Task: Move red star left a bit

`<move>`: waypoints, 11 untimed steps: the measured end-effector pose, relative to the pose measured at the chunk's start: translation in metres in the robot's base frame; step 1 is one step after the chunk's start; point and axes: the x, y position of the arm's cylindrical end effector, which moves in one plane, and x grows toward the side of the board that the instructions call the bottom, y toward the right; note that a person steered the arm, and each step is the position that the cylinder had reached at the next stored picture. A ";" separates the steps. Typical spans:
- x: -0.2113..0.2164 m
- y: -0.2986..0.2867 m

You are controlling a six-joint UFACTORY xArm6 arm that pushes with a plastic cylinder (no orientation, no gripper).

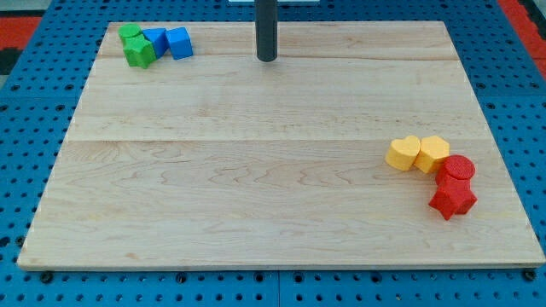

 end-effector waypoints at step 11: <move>0.272 0.253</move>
